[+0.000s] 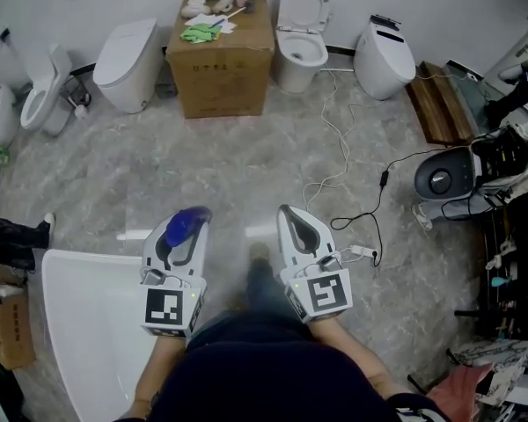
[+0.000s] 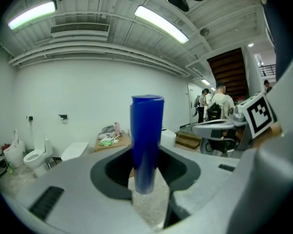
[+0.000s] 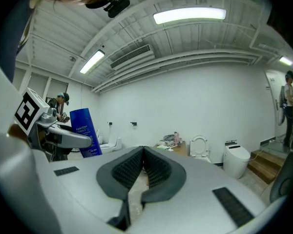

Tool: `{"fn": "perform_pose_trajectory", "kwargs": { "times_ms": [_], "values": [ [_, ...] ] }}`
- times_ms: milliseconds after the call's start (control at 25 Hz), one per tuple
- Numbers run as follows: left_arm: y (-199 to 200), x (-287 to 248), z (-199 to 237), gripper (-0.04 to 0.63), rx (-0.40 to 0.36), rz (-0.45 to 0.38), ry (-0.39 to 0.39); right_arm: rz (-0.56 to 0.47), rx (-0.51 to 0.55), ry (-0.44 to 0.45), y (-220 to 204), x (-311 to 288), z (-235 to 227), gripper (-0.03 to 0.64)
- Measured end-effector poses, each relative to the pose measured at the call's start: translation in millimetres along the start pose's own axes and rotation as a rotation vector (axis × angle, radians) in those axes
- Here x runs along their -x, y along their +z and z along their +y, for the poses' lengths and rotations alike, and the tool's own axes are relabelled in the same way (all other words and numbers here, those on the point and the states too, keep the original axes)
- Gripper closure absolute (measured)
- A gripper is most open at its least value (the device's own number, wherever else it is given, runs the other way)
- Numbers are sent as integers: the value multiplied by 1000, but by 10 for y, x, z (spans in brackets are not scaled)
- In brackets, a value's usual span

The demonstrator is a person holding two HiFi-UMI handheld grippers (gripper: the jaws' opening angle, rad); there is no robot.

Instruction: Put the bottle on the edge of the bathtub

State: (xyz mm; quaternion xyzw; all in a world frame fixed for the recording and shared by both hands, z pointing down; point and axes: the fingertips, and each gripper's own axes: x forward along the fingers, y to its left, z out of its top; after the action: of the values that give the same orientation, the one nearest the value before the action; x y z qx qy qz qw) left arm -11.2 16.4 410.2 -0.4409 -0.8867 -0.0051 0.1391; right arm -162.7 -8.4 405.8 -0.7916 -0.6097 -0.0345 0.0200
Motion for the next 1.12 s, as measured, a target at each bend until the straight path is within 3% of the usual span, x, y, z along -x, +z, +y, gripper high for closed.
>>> {"fn": "perform_pose_trajectory", "kwargs": {
  "times_ms": [480, 840, 1120],
  "values": [
    [366, -847, 193, 445, 40, -20, 98, -1, 34, 99, 292, -869, -690, 600],
    [385, -1083, 183, 443, 59, -8, 138, -12, 39, 175, 268, -1081, -849, 600],
    [317, -1111, 217, 443, 61, 15, 151, -19, 31, 213, 263, -1184, -725, 600]
  ]
}}
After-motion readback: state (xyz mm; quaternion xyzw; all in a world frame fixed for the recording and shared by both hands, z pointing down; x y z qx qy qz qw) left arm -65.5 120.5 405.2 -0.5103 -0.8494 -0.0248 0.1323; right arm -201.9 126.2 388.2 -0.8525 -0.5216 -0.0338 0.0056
